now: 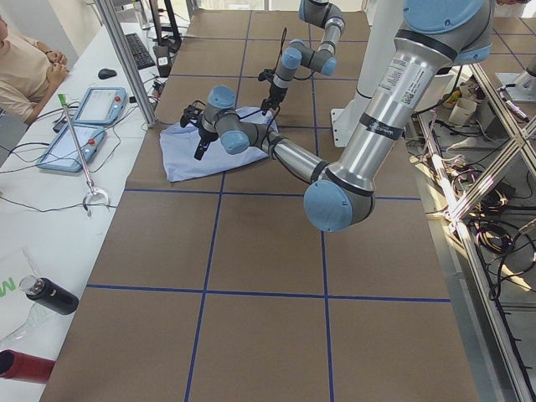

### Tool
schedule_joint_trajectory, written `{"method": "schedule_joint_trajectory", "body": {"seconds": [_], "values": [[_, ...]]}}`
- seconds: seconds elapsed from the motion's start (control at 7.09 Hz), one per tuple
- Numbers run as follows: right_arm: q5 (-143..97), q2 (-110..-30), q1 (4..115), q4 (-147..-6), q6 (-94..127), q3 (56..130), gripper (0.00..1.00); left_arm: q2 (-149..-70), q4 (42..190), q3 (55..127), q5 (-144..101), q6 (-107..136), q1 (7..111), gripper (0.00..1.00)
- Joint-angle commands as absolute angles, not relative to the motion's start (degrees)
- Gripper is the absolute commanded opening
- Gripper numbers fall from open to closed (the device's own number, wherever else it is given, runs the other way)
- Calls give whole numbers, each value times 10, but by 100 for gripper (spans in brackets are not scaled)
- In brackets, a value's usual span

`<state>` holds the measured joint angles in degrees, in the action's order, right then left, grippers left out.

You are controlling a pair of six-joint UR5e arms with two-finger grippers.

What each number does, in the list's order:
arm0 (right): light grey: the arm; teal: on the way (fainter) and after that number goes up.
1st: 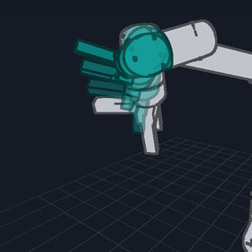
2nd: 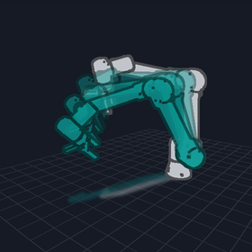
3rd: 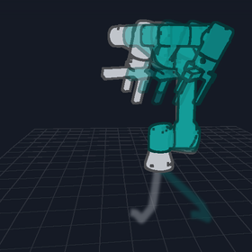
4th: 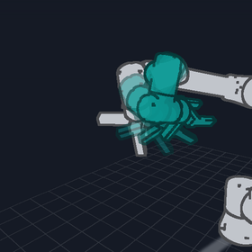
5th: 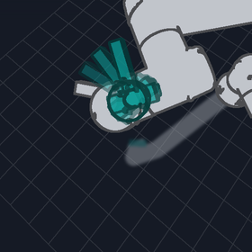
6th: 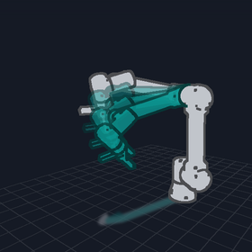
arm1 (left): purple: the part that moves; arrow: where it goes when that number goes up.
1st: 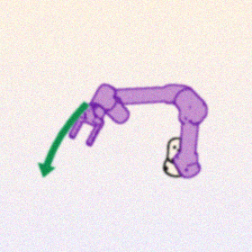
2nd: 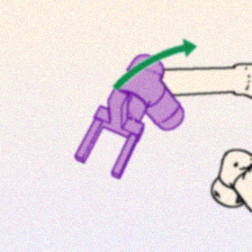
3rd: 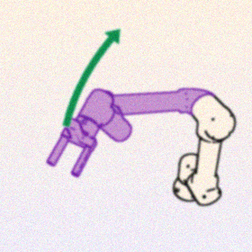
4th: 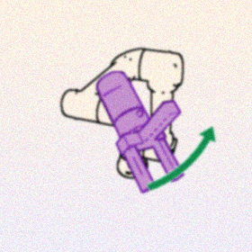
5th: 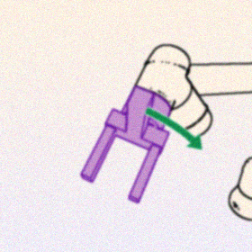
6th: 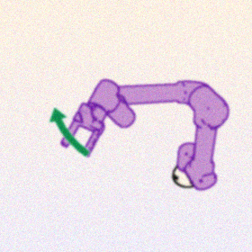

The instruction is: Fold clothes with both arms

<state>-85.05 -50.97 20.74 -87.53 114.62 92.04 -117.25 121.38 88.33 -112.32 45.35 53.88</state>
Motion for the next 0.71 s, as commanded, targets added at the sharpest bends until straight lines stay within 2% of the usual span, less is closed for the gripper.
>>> {"method": "schedule_joint_trajectory", "body": {"seconds": [0.0,0.56], "values": [[-846,-501,205,-874,1149,903,82,-1172,1214,883,-1123,454,539,100],[-846,-486,203,-875,1149,882,78,-1172,1214,882,-1123,453,538,100]]}}
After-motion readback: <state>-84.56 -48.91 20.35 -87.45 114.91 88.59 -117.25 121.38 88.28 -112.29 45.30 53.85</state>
